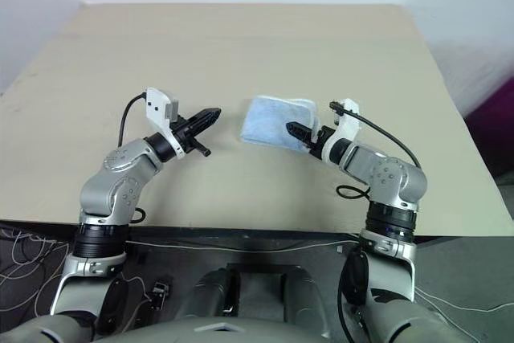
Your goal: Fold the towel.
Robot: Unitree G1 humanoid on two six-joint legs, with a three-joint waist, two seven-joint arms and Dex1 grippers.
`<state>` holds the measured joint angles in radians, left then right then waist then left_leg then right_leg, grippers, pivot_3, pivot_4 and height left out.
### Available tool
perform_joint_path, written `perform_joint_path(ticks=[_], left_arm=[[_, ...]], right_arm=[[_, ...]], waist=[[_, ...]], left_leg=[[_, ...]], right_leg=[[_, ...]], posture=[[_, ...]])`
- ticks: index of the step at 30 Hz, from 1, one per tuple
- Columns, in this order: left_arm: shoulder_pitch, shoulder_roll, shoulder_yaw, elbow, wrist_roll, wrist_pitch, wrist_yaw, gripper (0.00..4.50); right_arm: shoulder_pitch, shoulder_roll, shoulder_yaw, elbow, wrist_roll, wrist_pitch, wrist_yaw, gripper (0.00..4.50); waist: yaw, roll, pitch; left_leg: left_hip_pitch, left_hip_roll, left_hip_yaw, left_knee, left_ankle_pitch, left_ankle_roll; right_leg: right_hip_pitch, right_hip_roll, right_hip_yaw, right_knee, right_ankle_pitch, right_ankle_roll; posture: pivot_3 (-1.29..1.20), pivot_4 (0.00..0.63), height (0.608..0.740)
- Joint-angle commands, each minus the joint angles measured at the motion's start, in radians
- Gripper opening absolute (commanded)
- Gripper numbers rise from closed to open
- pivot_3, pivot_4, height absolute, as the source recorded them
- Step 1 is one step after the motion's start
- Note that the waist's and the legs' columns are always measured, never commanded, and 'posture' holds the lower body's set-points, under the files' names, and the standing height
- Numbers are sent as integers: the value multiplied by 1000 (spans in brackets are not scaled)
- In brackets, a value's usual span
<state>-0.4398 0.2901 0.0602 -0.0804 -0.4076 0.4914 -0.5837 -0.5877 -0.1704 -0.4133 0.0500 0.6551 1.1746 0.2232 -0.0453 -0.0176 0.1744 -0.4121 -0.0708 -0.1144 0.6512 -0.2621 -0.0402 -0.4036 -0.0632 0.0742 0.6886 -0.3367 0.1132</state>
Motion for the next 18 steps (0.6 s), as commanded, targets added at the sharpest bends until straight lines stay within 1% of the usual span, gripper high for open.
perform_joint_path(ticks=[1, 3, 5, 11, 12, 16, 18], left_arm=[[-3, -3, 1, -38, -12, -9, 5, 0], [0, -7, -1, -41, -12, -10, 7, 0], [3, -9, -1, -43, -13, -11, 9, 0], [5, -12, -4, -39, -11, -17, 9, 0], [2, -13, -5, -35, -10, -19, 9, 0], [-3, -15, -9, -22, -4, -24, 7, 0], [-9, -17, -14, -10, 1, -28, 5, 0]], right_arm=[[-21, 15, -15, 2, 35, -4, -10, 3604], [-20, 15, -35, 1, 46, -6, -19, 2869], [-21, 17, -64, -8, 66, -1, -36, 2295], [-19, 4, -149, -45, 135, 1, -90, 246], [-16, -2, -176, -61, 155, 1, -104, 40], [-11, -12, -268, -115, 223, -3, -181, 40], [-14, -30, -336, -133, 247, -30, -242, 40]], waist=[[0, 0, 0], [1, 0, 0], [1, 0, 0], [2, 0, 0], [2, 0, 0], [3, 0, 0], [4, 0, 0]], left_leg=[[0, 0, 0, 0, 0, 0], [0, 0, 0, 0, 0, 0], [0, 0, 0, 0, 0, 0], [0, 0, 0, 0, 0, 0], [0, 0, 0, 0, 0, 0], [0, 0, 0, 0, 0, 0], [0, 0, 0, 0, 0, 0]], right_leg=[[0, 0, 0, 0, 0, 0], [0, 0, 0, 0, 0, 0], [0, 0, 0, 0, 0, 0], [0, 0, 0, 0, 0, 0], [0, 0, 0, 0, 0, 0], [0, 0, 0, 0, 0, 0], [0, 0, 0, 0, 0, 0]], posture=[[0, 150, 740], [0, 150, 740], [0, 150, 740], [0, 150, 740], [0, 150, 740], [0, 150, 740], [0, 150, 740]])
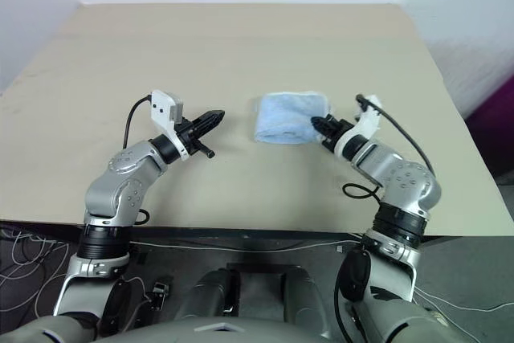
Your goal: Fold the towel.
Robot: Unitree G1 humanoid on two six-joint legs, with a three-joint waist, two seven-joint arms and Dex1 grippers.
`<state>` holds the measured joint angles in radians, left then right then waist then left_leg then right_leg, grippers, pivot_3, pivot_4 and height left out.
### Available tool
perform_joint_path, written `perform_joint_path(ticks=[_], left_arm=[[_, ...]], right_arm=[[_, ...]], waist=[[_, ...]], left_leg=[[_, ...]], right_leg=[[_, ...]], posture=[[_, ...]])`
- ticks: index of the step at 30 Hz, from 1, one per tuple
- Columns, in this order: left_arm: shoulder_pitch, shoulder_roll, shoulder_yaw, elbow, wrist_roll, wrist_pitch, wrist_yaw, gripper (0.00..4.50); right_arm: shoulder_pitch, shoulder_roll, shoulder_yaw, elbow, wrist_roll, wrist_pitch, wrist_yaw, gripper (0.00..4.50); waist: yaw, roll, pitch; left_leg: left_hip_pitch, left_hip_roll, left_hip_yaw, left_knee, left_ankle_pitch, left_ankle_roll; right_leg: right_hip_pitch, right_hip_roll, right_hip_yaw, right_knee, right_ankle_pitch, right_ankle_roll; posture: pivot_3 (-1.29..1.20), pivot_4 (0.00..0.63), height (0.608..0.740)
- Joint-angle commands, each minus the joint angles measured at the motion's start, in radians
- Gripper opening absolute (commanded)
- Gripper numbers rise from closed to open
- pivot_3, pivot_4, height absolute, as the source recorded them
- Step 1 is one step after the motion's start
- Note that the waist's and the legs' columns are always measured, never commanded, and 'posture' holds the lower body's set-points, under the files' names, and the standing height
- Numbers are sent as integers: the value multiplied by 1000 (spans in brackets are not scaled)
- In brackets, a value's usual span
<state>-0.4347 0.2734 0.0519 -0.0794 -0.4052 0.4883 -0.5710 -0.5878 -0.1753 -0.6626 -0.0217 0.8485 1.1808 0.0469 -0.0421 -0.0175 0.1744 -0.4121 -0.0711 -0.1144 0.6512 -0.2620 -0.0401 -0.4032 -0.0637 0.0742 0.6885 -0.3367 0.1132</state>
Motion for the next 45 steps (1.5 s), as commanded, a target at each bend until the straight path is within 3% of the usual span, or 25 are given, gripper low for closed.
perform_joint_path(ticks=[1, 8, 16, 21, 25, 35, 41, 45], left_arm=[[-18, -1, -9, -4, 0, -27, -9, 0], [-55, -23, -46, 49, 16, -44, -17, 0], [-55, -51, -76, 49, 23, -46, -16, 0], [-52, -54, -79, 48, 25, -46, -15, 0], [-51, -59, -82, 51, 28, -48, -13, 0], [-52, -75, -89, 54, 29, -50, -21, 0], [-49, -71, -79, 60, 37, -58, -17, 0], [-51, -49, -43, 110, 96, -140, 38, 0]], right_arm=[[-18, -33, -117, -72, 66, -53, -95, 40], [-24, -22, -263, -119, 133, -199, -349, 40], [76, 13, -210, -136, 122, -174, -572, 40], [82, 3, -193, -142, 154, -197, -603, 40], [97, -7, -182, -155, 182, -207, -605, 1124], [125, -11, -188, -201, 247, -304, -648, 4418], [160, -97, -116, -228, 125, -398, -616, 4467], [237, -335, 195, -290, -85, -394, -339, 4467]], waist=[[1, 0, 0], [-1, 0, 0], [-3, 3, -2], [-1, 3, -2], [-1, 3, -2], [-1, 3, -2], [-1, 3, -2], [-5, 4, -2]], left_leg=[[0, 0, 0, 0, 0, 0], [0, 0, 0, -1, 1, 1], [0, 0, 2, -1, 1, 2], [0, 0, 2, -1, 2, 2], [0, 0, 2, -1, 2, 2], [0, 0, 2, -1, 2, 2], [0, -1, 2, -1, 2, 2], [1, -1, 3, -1, 2, 3]], right_leg=[[0, 0, 0, 0, 0, 0], [0, 0, 0, 0, 0, 0], [0, 0, 1, 1, 0, 0], [0, 1, 1, 1, 0, 0], [0, 1, 1, 1, 0, 0], [0, 1, 1, 1, 0, 0], [0, 1, 1, 1, 0, 0], [0, 1, 2, 1, 0, 0]], posture=[[0, 150, 740], [0, 150, 740], [0, 150, 740], [0, 150, 740], [0, 150, 740], [0, 150, 740], [0, 150, 740], [0, 150, 740]])
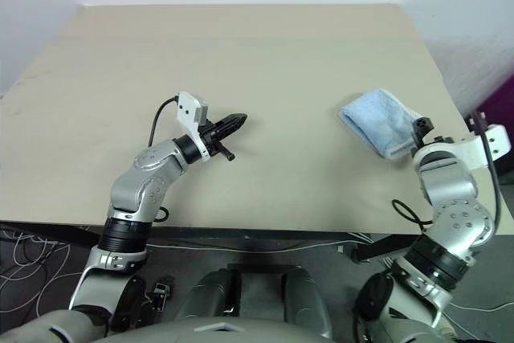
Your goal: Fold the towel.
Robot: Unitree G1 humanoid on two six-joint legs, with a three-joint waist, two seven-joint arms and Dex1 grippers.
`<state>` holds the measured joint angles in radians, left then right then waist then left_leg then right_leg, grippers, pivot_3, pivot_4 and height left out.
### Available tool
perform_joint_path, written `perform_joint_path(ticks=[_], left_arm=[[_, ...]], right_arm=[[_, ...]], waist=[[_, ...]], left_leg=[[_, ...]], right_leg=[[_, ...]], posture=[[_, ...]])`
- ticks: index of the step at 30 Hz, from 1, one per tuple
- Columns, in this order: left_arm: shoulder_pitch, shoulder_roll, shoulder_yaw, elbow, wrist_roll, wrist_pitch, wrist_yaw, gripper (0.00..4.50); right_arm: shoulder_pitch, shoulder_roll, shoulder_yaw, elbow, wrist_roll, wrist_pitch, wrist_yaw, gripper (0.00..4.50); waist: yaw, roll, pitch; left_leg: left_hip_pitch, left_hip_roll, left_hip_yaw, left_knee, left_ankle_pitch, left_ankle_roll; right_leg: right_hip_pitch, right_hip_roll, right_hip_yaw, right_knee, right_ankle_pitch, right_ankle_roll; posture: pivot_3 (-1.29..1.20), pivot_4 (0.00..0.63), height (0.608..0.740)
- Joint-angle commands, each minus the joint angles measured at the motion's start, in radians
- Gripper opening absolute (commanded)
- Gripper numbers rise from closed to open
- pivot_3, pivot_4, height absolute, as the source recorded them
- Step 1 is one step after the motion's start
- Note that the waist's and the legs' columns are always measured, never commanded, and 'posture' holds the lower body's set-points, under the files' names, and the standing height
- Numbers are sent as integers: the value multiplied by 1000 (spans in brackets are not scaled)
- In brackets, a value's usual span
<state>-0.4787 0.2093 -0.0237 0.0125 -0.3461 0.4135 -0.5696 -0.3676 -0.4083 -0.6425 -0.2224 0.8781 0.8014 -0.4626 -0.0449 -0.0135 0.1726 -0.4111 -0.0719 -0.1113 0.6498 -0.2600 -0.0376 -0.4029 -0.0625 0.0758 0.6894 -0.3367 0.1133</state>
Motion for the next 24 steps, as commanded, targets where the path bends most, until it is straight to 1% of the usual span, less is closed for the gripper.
perform_joint_path(ticks=[1, 2, 4, 8, 13, 17, 20, 21, 23, 24], left_arm=[[-12, 26, 49, 47, 64, -106, 68, 0], [-18, 38, 61, 79, 94, -144, 99, 0], [-26, 67, 72, 136, 143, -210, 138, 0], [-22, 112, 84, 222, 182, -292, 153, 0], [-4, 153, 105, 266, 187, -352, 137, 0], [23, 181, 131, 255, 182, -355, 143, 0], [61, 203, 146, 206, 186, -331, 155, 0], [73, 210, 155, 188, 182, -320, 158, 0], [93, 219, 169, 161, 172, -308, 160, 0], [103, 216, 173, 147, 164, -305, 160, 0]], right_arm=[[34, -152, 260, -105, -160, -26, 242, 4467], [47, -189, 331, -116, -202, -38, 301, 4467], [60, -218, 424, -131, -248, -60, 389, 4467], [63, -200, 563, -137, -317, -102, 517, 4467], [42, -113, 636, -83, -400, -195, 594, 4467], [34, -64, 676, -55, -449, -228, 641, 4467], [26, -30, 700, -35, -467, -246, 689, 3903], [20, -18, 707, -32, -473, -246, 700, 3655], [10, 1, 713, -24, -490, -248, 713, 2896], [8, 6, 713, -16, -499, -250, 718, 2618]], waist=[[-3, 0, 0], [-4, 0, 0], [-5, 0, 0], [7, -1, 0], [30, -1, 0], [31, -1, 0], [27, -1, 0], [27, -1, 0], [27, -1, 0], [28, -1, 0]], left_leg=[[1, 1, 0, -1, 0, 0], [2, 1, 0, -1, 0, 0], [5, 3, -1, -1, 0, 0], [4, 1, -1, -1, 0, 0], [3, 0, -2, 0, 0, 0], [3, 0, -3, 0, 0, 0], [3, 0, -3, -1, 0, 0], [3, 0, -3, -1, 0, 0], [3, 0, -3, -1, 0, 0], [3, 0, -3, -1, 0, 0]], right_leg=[[0, 1, 0, 0, 0, 0], [1, 1, 0, 0, 0, 0], [5, 2, 0, -2, 0, 0], [6, 0, -1, -3, 0, 0], [6, -1, -1, -5, 1, 1], [5, -2, -2, -5, 1, 1], [5, -2, -2, -5, 1, 1], [4, -2, -1, -5, 1, 1], [4, -2, -2, -5, 1, 1], [4, -2, -2, -5, 1, 1]], posture=[[0, 150, 740], [0, 150, 740], [0, 150, 740], [0, 150, 740], [0, 150, 740], [0, 150, 740], [0, 150, 740], [0, 150, 740], [0, 150, 740], [0, 150, 740]])
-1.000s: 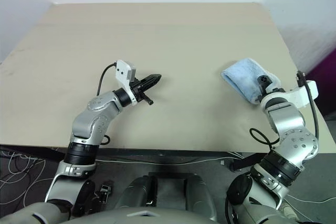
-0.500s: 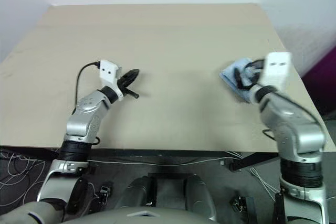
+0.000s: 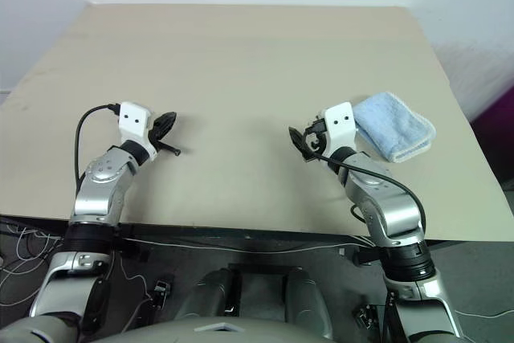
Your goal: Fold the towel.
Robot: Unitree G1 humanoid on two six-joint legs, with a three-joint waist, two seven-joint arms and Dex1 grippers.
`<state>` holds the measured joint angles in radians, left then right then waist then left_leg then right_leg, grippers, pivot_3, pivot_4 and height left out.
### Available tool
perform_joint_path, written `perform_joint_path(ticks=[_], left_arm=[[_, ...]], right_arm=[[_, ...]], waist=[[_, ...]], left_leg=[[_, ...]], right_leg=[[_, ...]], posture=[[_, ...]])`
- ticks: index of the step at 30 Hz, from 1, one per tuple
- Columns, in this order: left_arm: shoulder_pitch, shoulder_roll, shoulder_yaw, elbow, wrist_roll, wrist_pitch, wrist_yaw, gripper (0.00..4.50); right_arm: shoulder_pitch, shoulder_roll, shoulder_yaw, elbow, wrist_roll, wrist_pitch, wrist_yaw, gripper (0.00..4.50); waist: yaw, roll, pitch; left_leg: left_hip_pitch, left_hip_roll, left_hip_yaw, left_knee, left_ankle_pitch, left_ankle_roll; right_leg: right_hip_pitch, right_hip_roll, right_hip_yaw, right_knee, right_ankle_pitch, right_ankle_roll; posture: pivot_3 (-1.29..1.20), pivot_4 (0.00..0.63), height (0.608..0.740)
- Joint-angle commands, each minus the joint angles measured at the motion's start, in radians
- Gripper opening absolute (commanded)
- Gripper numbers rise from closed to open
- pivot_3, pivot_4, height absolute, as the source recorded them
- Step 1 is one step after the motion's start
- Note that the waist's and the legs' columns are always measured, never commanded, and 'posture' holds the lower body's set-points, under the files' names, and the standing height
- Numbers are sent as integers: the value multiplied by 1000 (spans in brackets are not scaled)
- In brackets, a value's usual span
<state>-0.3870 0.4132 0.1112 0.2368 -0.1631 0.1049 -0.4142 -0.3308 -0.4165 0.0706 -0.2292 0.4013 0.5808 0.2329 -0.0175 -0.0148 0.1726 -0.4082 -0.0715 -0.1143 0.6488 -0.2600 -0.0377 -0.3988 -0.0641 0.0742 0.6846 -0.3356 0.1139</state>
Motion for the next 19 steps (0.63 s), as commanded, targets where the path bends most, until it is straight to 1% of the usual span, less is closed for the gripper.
perform_joint_path(ticks=[1, 2, 3, 5, 6, 9, 10, 15, 19], left_arm=[[25, 14, 41, -94, -24, 6, 2, 0], [37, 10, 44, -113, -26, 10, 6, 0], [44, 10, 48, -124, -27, 13, 7, 0], [59, 4, 51, -150, -33, 23, 8, 0], [63, 3, 50, -157, -34, 26, 8, 0], [64, 7, 52, -156, -39, 31, 1, 0], [62, 8, 49, -154, -37, 33, -3, 0], [80, 9, 21, -193, -27, 78, -12, 0], [90, 1, 1, -208, -26, 102, -28, 0]], right_arm=[[-31, 21, 6, -1, -40, -33, 23, 2246], [-32, 29, 4, 6, -40, -37, 35, 1962], [-33, 38, 4, 9, -42, -38, 42, 1962], [-32, 47, 4, 14, -59, -41, 46, 1420], [-29, 49, 7, 14, -69, -45, 50, 1233], [-19, 58, 16, 6, -99, -47, 53, 250], [-12, 64, 10, 4, -102, -46, 50, 12], [23, 86, 11, 9, -147, -45, 23, 12], [45, 100, 13, -25, -165, -29, 16, 12]], waist=[[1, 0, 0], [1, 0, 0], [1, 0, 0], [2, 0, 0], [3, 0, 0], [3, 0, 0], [2, 0, 0], [0, 0, 0], [0, 0, 0]], left_leg=[[0, 0, 0, 0, 0, 0], [0, 0, 0, 0, 0, 0], [0, 0, 0, 0, 0, 0], [0, 0, 0, 0, 0, 0], [0, 0, 0, 0, 0, 0], [0, 0, 0, 0, 0, 0], [0, 0, 0, 0, 0, 0], [0, 0, 0, 0, 0, 0], [0, 0, 0, 0, 0, 0]], right_leg=[[0, 0, 0, 0, 0, 0], [0, 0, 0, 0, 0, 0], [0, 0, 0, 0, 0, 0], [0, 0, 0, 0, 0, 0], [0, 0, 0, 0, 0, 0], [0, 0, 0, 0, 0, 0], [0, 0, 0, 0, 0, 0], [0, 0, 0, 0, 0, 0], [0, 0, 0, 0, 0, -1]], posture=[[0, 150, 740], [0, 150, 740], [0, 150, 740], [0, 150, 740], [0, 150, 740], [0, 150, 740], [0, 150, 740], [0, 150, 740], [0, 150, 740]])
